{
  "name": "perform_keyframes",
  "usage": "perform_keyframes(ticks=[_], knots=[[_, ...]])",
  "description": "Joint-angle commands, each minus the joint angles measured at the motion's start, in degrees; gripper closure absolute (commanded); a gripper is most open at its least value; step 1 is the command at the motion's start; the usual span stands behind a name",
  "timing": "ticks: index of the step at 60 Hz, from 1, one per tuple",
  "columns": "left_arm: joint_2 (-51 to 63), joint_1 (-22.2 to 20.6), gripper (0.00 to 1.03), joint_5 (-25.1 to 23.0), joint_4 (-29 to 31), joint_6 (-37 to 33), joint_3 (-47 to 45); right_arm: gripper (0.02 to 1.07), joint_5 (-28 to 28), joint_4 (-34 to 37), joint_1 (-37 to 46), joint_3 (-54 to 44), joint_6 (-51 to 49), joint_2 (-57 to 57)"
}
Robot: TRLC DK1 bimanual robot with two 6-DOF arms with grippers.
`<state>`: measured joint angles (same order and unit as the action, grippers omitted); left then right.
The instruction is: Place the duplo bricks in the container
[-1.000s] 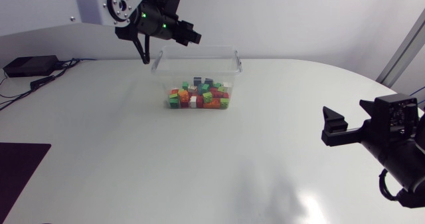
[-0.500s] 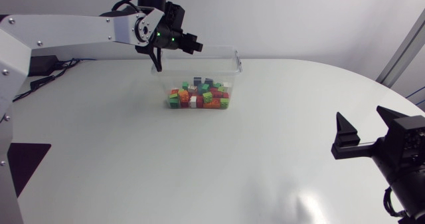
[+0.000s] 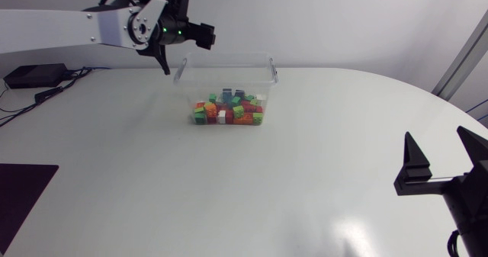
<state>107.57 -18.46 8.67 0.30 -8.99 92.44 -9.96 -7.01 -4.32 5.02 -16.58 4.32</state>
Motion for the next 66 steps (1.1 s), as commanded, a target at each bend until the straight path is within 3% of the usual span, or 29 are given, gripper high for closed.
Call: perform_keyframes(ticks=[1,28,47,66], knots=[[-5.9,1.3,0.04,0.6,0.5,-0.5,-3.7,0.06,-0.5,1.2,0.6,-1.8,-1.1,-2.2],[-36.2,4.9,0.04,0.6,-5.3,-3.8,-31.5,0.06,-0.4,-0.2,3.3,-4.9,0.1,-4.7],[-55.5,6.9,0.04,-0.7,-7.9,-2.7,-47.0,0.06,-1.6,0.2,3.3,-5.3,10.3,-4.7],[-69.0,9.5,0.04,-7.4,-4.3,-2.3,-55.9,0.06,3.5,6.0,-0.3,-5.2,11.1,-4.6]])
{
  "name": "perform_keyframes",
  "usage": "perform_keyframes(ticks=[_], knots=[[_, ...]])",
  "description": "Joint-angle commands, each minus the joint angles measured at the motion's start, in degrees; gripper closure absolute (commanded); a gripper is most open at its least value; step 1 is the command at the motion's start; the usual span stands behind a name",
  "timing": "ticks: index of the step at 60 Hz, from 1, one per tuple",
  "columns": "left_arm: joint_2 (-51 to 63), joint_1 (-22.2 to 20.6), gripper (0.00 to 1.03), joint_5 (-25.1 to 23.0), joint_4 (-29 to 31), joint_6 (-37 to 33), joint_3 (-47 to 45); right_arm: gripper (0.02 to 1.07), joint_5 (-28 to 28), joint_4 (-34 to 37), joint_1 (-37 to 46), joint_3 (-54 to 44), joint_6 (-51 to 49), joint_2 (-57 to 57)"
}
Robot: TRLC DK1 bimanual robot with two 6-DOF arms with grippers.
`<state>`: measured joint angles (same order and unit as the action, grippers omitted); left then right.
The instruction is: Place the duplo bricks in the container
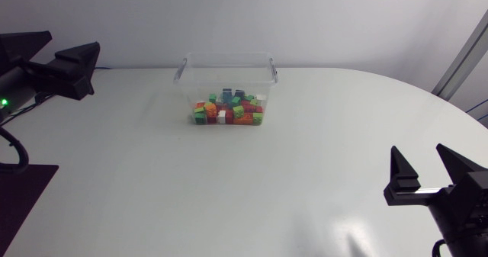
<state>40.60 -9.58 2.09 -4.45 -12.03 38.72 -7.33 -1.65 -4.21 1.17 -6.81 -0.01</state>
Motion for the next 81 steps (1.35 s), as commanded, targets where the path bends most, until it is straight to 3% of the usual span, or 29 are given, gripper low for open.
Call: perform_keyframes(ticks=[1,16,68,81], knots=[[-3.1,0.8,0.04,-1.4,0.9,0.9,-2.8,0.06,1.3,0.7,-0.5,-1.3,1.5,-0.2],[-12.2,4.8,0.04,-6.2,4.1,2.5,-10.0,0.06,2.8,1.3,-1.9,-1.3,2.0,0.6],[-40.6,9.6,0.06,-2.1,4.4,12.0,-38.7,0.06,7.3,1.7,4.2,-1.2,6.8,0.0],[-40.6,9.6,0.06,-2.1,4.4,12.0,-38.7,0.06,7.3,1.7,4.2,-1.2,6.8,0.0]])
